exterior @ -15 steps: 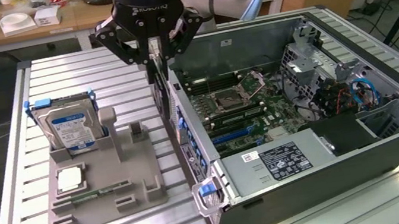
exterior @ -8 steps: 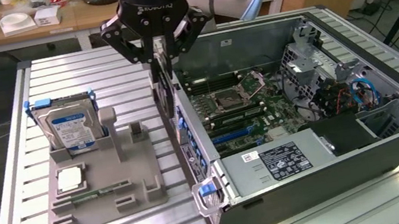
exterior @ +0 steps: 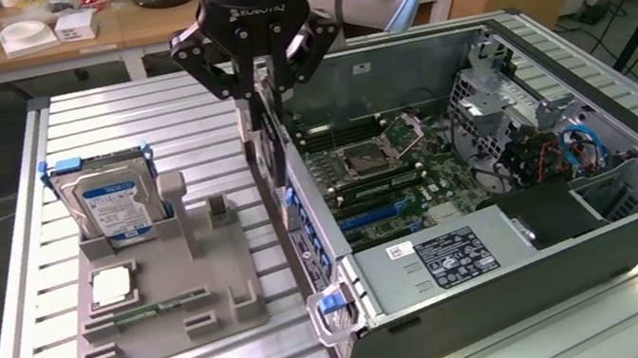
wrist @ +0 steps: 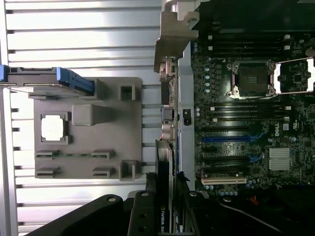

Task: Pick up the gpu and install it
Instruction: 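Pick up the gpu and move the gpu toward the slot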

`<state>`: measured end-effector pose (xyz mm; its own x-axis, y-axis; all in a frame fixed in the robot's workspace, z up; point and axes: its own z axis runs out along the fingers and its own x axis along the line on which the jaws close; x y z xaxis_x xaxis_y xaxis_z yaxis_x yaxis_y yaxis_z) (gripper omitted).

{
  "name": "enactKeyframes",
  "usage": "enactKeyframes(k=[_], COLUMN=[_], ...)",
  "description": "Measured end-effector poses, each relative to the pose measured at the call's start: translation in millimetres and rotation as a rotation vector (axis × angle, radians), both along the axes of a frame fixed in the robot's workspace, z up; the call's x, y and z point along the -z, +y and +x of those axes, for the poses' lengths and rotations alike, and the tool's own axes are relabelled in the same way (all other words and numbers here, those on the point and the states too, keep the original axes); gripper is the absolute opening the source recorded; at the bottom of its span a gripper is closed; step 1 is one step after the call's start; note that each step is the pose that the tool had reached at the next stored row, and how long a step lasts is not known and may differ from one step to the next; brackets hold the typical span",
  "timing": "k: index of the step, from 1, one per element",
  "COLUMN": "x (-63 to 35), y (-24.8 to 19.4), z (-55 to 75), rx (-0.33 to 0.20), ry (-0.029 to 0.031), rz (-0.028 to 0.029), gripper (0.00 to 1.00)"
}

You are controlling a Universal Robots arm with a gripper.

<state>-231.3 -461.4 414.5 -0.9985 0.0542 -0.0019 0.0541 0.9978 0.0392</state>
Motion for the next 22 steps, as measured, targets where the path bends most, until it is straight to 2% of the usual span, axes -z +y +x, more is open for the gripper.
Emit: enactKeyframes(k=[22], x=[0.0], y=[0.0], z=[20.2], rx=[0.000], ry=[0.0000], rz=[0.0000], gripper=[0.26])
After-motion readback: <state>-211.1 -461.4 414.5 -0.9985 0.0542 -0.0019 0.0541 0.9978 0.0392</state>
